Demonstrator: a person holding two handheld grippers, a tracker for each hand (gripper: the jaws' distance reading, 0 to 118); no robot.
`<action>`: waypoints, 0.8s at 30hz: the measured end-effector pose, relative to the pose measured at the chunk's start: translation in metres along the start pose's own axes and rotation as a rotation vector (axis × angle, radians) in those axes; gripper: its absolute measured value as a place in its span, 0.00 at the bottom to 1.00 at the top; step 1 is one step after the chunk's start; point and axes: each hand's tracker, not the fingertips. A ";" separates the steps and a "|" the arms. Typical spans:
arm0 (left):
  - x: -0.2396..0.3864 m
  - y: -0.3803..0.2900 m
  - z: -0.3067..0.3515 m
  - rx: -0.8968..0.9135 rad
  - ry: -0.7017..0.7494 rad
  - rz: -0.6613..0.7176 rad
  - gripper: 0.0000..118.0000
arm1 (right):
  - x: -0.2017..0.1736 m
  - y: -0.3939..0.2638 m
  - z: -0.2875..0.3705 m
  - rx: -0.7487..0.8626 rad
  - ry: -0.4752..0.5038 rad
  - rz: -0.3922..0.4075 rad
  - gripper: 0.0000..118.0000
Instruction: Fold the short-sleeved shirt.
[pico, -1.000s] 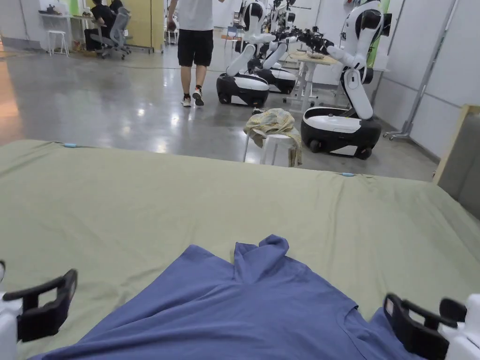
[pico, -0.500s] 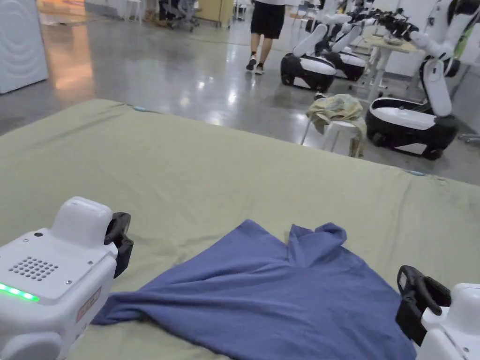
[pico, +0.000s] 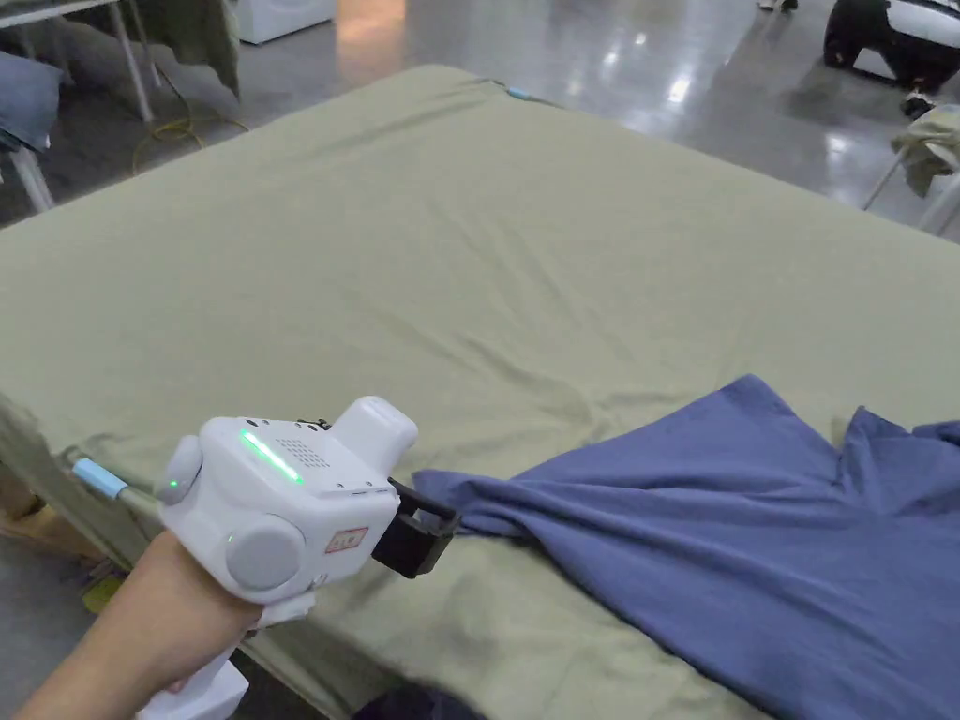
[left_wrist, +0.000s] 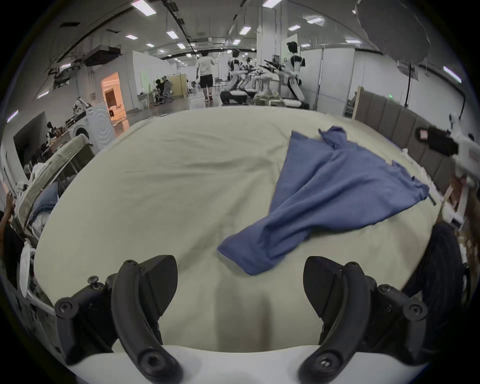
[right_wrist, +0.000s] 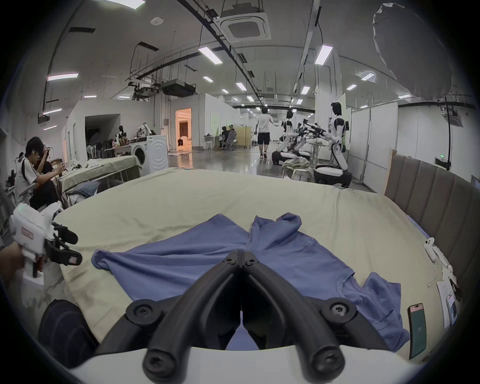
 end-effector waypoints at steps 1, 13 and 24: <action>-0.003 0.002 -0.008 -0.003 0.007 -0.015 0.83 | -0.001 0.000 -0.002 -0.008 -0.001 0.003 0.00; -0.018 0.003 -0.065 -0.040 -0.085 0.023 0.29 | 0.010 -0.004 -0.022 -0.078 -0.044 -0.025 0.00; 0.029 0.029 -0.008 0.145 -0.040 0.046 0.06 | 0.073 0.004 -0.059 -0.192 -0.105 0.012 0.00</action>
